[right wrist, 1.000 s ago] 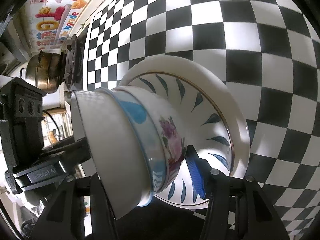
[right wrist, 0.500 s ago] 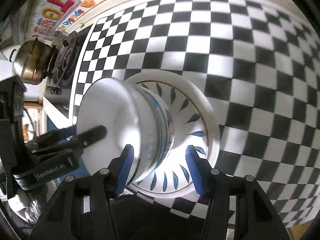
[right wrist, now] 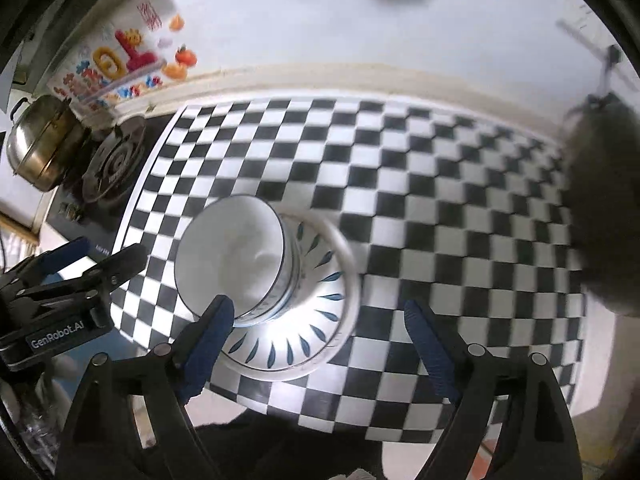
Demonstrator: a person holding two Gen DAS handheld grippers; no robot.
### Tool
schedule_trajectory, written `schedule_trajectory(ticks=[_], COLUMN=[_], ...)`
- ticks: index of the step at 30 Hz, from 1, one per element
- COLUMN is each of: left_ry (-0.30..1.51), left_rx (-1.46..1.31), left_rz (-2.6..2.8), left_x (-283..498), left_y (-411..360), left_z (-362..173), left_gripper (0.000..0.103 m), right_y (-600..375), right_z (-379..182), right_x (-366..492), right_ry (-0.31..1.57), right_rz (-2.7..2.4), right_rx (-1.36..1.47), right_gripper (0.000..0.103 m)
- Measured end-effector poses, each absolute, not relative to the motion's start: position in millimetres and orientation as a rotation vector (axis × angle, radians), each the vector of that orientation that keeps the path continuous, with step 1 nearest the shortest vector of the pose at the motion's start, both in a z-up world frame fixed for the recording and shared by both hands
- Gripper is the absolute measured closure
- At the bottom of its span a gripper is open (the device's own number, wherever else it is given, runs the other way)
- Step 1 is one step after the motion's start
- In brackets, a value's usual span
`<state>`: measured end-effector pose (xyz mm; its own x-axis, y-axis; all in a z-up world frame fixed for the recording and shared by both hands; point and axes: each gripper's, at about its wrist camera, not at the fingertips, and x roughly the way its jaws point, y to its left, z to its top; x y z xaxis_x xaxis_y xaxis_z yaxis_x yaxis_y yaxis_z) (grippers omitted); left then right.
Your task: Organize plates and bowls
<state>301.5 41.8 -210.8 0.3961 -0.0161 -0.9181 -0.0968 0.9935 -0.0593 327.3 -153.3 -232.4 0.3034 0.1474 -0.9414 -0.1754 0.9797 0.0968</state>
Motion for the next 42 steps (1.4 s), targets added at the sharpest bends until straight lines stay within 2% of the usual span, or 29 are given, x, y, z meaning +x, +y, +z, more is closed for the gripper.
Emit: schedule_trajectory(ticks=[26,42], left_ry=[0.85,0.755], left_rx=[-0.008,-0.03], left_rz=[0.044,0.06], left_x=[170,81], left_y=[0,-6], left_z=[-55,-6], left_gripper=[0.005,0.005], right_y=[-180,-190], right_z=[-47,8], right_x=[169,64], right_ry=[0.827,0.736], right_rz=[0.075,0.016], right_rx=[0.006,-0.05], right_gripper=[0.012,0.012])
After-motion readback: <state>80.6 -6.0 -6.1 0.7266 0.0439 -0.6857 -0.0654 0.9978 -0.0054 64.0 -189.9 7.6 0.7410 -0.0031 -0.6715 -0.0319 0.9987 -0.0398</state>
